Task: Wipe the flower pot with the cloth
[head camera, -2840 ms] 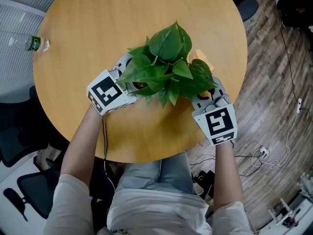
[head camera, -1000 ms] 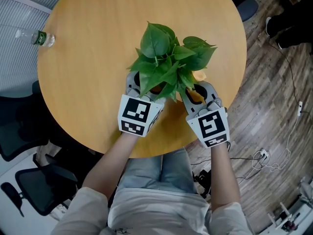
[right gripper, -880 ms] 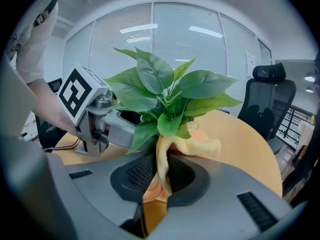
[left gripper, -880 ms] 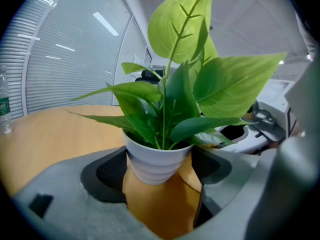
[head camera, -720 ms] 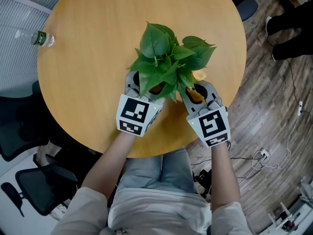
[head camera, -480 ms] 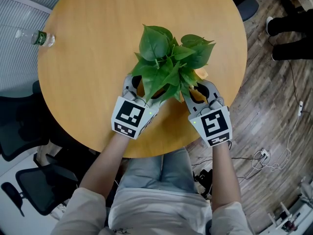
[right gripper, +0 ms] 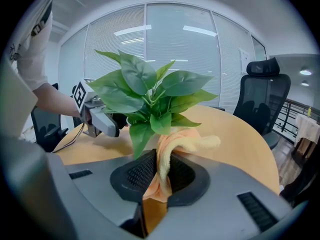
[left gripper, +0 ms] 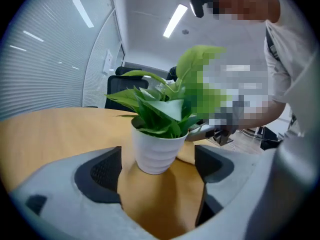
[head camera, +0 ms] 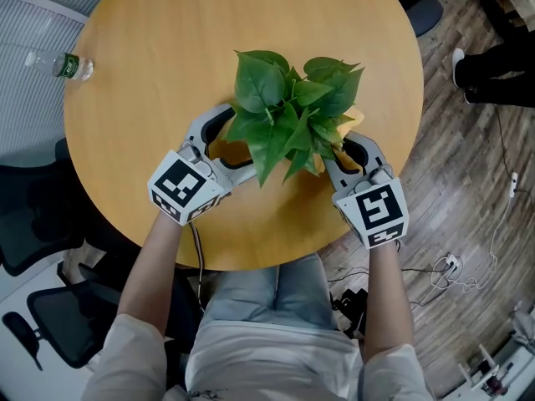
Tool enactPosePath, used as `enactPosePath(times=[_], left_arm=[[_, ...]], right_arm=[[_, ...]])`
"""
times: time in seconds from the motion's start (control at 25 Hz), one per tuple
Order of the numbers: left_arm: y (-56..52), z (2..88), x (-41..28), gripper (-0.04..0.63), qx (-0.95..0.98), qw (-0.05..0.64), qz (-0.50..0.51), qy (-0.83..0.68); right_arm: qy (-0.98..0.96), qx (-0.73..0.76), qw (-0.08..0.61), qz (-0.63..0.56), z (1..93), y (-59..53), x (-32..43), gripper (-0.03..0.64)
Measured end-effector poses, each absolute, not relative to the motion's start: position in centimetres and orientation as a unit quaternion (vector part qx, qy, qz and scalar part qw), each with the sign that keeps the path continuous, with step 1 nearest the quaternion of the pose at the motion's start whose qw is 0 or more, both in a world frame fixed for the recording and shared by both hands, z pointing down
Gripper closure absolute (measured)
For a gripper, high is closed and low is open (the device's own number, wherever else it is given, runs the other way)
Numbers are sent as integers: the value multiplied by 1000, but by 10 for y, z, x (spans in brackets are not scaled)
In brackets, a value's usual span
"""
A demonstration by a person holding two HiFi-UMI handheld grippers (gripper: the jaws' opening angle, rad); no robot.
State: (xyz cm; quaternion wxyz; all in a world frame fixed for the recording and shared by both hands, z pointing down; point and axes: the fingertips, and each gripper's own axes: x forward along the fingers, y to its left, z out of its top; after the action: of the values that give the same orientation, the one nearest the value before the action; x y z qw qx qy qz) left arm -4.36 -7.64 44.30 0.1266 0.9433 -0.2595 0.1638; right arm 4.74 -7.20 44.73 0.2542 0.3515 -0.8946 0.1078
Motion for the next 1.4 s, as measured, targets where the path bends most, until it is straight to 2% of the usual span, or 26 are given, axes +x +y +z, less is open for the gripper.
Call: enactPosePath(times=[0.32, 0.68, 0.84, 1.4], left_arm=[[-90, 439, -35, 135, 972, 113, 154, -136], [-98, 438, -22, 137, 979, 106, 138, -105], [-97, 439, -22, 167, 980, 101, 137, -107], [-98, 442, -20, 176, 969, 106, 141, -172]], right_arm=[[-882, 376, 265, 102, 447, -88, 58, 568], [-882, 375, 273, 81, 443, -102, 52, 568], [-877, 383, 280, 78, 444, -105, 56, 568], [-884, 370, 276, 76, 445, -99, 42, 568]])
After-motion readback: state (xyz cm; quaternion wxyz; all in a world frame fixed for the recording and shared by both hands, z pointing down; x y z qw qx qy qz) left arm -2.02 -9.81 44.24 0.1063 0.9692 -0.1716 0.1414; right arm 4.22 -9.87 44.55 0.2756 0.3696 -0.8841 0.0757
